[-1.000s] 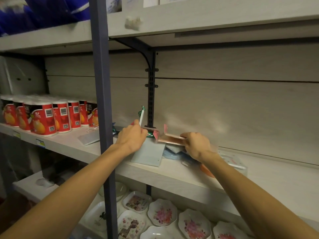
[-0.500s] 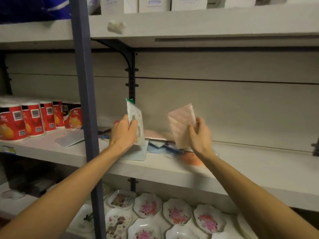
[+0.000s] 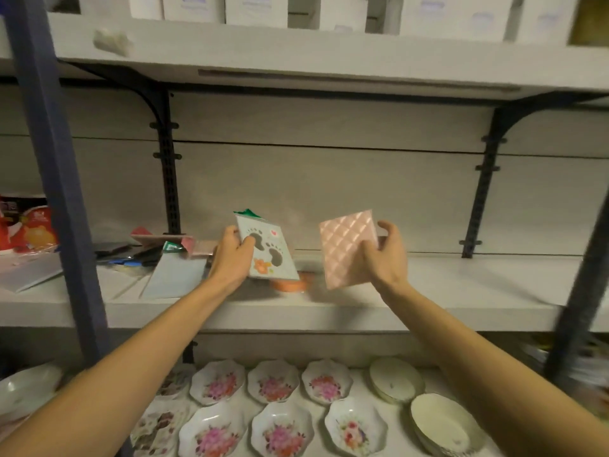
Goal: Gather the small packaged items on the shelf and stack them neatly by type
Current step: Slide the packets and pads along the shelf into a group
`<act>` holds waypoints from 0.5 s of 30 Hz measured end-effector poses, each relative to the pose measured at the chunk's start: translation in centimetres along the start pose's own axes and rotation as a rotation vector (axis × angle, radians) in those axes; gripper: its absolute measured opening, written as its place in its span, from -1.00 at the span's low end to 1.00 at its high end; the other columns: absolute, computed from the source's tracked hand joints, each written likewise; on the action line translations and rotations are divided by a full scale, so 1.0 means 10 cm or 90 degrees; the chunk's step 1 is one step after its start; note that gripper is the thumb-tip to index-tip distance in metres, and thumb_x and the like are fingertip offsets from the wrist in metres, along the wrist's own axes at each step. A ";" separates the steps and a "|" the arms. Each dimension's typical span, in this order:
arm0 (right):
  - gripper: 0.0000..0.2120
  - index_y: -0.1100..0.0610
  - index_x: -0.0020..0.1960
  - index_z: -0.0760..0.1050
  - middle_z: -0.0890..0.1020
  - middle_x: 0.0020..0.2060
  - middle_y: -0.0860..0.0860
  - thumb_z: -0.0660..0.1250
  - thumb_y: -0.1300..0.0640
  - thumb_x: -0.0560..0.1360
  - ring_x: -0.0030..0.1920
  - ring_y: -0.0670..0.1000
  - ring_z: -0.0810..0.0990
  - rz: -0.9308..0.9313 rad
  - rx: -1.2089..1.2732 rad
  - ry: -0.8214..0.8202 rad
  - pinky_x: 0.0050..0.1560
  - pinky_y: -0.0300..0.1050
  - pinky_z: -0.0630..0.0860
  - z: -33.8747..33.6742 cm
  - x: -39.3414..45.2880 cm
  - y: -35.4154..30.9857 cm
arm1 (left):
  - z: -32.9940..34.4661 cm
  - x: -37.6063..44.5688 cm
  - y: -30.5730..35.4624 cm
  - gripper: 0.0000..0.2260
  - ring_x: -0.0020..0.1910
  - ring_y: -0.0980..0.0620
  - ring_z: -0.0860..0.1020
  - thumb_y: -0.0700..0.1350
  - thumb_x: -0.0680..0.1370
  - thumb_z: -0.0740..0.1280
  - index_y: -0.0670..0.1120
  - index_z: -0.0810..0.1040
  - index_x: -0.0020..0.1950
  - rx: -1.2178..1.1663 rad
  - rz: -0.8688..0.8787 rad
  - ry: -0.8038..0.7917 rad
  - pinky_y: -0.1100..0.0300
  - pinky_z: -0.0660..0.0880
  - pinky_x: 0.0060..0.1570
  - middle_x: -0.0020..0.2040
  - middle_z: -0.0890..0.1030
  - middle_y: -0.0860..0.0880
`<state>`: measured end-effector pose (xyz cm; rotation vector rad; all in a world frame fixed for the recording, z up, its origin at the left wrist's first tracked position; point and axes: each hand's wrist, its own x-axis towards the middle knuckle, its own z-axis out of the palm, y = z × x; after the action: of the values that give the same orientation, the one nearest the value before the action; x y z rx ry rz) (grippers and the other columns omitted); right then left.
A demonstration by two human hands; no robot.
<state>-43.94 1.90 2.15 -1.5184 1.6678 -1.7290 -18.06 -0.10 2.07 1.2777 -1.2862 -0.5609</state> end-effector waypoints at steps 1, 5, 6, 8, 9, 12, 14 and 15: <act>-0.48 0.04 0.47 0.30 0.56 0.06 -0.03 0.25 0.14 0.52 0.13 0.12 0.60 0.001 -0.015 0.009 0.22 0.18 0.53 -0.16 0.03 0.03 | 0.10 -0.04 0.06 -0.71 -0.18 0.07 0.61 -0.21 0.64 0.23 -0.16 0.38 0.36 0.003 -0.007 -0.010 0.37 0.48 -0.41 0.13 0.64 -0.10; -0.49 0.03 0.43 0.34 0.56 0.06 -0.04 0.29 0.12 0.49 0.10 0.10 0.61 0.000 -0.010 0.050 0.19 0.20 0.57 -0.89 0.15 0.15 | 0.62 -0.26 0.33 -0.58 -0.16 -0.08 0.68 -0.21 0.62 0.28 -0.04 0.31 0.46 0.014 0.011 -0.084 0.14 0.59 -0.25 0.12 0.68 -0.17; -0.50 0.04 0.42 0.35 0.56 0.06 -0.03 0.29 0.13 0.50 0.09 0.09 0.61 -0.006 -0.012 0.060 0.17 0.19 0.59 -1.09 0.18 0.19 | 0.77 -0.34 0.39 -0.55 -0.16 -0.10 0.70 -0.22 0.61 0.28 -0.02 0.30 0.48 0.009 0.025 -0.108 0.09 0.62 -0.22 0.10 0.68 -0.17; -0.52 0.04 0.43 0.36 0.56 0.07 -0.04 0.29 0.13 0.52 0.07 0.06 0.60 -0.030 -0.015 0.086 0.14 0.14 0.61 -1.49 0.19 0.27 | 1.11 -0.53 0.56 -0.51 -0.15 -0.11 0.72 -0.22 0.62 0.29 0.01 0.27 0.52 -0.007 0.049 -0.162 -0.03 0.67 -0.15 0.07 0.70 -0.14; -0.54 0.03 0.42 0.36 0.55 0.07 -0.06 0.29 0.12 0.54 0.07 0.03 0.60 -0.045 -0.012 0.098 0.12 0.10 0.62 -1.69 0.17 0.33 | 1.28 -0.64 0.65 -0.49 -0.15 -0.09 0.73 -0.21 0.61 0.30 0.02 0.27 0.52 -0.011 0.060 -0.180 -0.09 0.68 -0.10 0.06 0.71 -0.12; -0.62 -0.05 0.38 0.36 0.54 0.03 -0.16 0.31 0.06 0.59 0.05 -0.06 0.60 -0.087 0.007 0.123 0.03 -0.05 0.62 -2.27 0.08 0.54 | 1.83 -0.97 0.89 -0.49 -0.16 -0.05 0.73 -0.16 0.58 0.34 0.08 0.31 0.50 -0.037 0.091 -0.215 -0.13 0.67 -0.07 0.00 0.73 -0.05; -0.65 -0.08 0.36 0.38 0.56 0.04 -0.18 0.32 0.03 0.60 0.04 -0.08 0.62 -0.106 0.008 0.150 0.01 -0.08 0.63 -2.64 0.02 0.72 | 2.16 -1.24 1.04 -0.54 -0.17 -0.03 0.72 -0.11 0.59 0.37 0.14 0.34 0.44 -0.046 0.121 -0.236 -0.11 0.68 -0.13 -0.03 0.73 -0.03; -0.65 -0.10 0.35 0.39 0.57 0.07 -0.17 0.34 0.02 0.59 0.05 -0.10 0.62 -0.113 0.007 0.168 0.03 -0.08 0.64 -2.82 -0.01 0.81 | 2.31 -1.39 1.12 -0.55 -0.18 -0.02 0.72 -0.10 0.59 0.38 0.16 0.35 0.43 -0.039 0.147 -0.235 -0.07 0.68 -0.18 -0.04 0.72 -0.02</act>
<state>-70.24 14.94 1.75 -1.5297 1.6826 -2.1065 -46.42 6.76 2.14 0.9846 -1.6836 -0.6855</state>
